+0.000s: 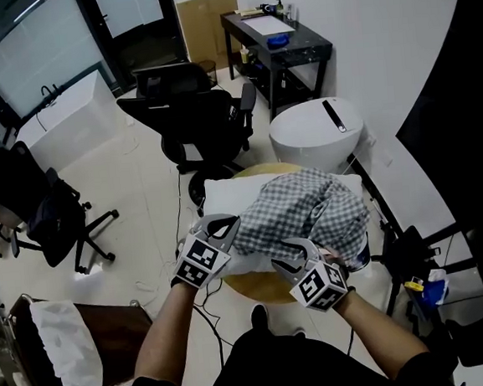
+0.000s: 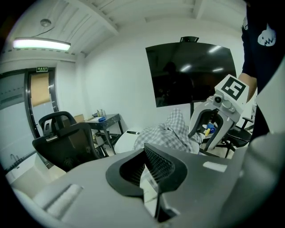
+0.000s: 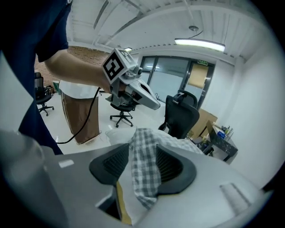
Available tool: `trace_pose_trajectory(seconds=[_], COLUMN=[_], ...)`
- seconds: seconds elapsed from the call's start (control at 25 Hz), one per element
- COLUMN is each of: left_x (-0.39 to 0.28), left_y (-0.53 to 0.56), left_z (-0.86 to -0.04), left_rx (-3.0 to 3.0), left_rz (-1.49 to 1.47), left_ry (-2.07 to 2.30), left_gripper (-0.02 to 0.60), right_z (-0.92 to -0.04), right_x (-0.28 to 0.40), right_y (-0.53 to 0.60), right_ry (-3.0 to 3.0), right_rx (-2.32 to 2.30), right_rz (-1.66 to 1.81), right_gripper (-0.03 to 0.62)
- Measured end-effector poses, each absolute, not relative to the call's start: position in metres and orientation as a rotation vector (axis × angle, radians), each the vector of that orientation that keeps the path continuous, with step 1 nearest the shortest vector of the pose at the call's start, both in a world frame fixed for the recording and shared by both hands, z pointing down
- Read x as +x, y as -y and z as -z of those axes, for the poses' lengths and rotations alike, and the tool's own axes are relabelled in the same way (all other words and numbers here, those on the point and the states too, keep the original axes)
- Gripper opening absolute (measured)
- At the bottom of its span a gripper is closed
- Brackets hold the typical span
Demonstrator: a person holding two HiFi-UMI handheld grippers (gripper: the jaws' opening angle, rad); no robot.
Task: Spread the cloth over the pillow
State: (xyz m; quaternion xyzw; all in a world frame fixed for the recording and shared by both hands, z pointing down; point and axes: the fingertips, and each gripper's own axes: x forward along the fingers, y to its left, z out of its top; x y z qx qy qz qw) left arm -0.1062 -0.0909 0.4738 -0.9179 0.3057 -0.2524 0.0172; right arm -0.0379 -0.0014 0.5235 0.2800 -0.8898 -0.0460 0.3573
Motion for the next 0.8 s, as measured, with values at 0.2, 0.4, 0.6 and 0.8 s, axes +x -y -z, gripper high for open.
trace_pose_trajectory(seconds=[0.2, 0.4, 0.6, 0.8], left_x=[-0.109, -0.128, -0.147, -0.158], left_y=[0.091, 0.087, 0.072, 0.049], left_z=[-0.477, -0.483, -0.503, -0.535], left_rx=[-2.824, -2.813, -2.831, -2.859], left_rz=[0.799, 0.793, 0.831, 0.936], left_ry=[-0.966, -1.033, -1.066, -1.044], left_gripper=[0.0, 0.0, 0.0, 0.087], right_z=[-0.548, -0.594, -0.62, -0.598], right_x=[-0.065, -0.072, -0.065, -0.06], right_y=[0.011, 0.02, 0.036, 0.048], right_ry=[2.24, 2.095, 1.925, 1.956], right_rx=[0.622, 0.582, 0.575, 0.645], right_rz=[0.15, 0.197, 0.391, 0.407], right_gripper=[0.202, 0.202, 0.185, 0.0])
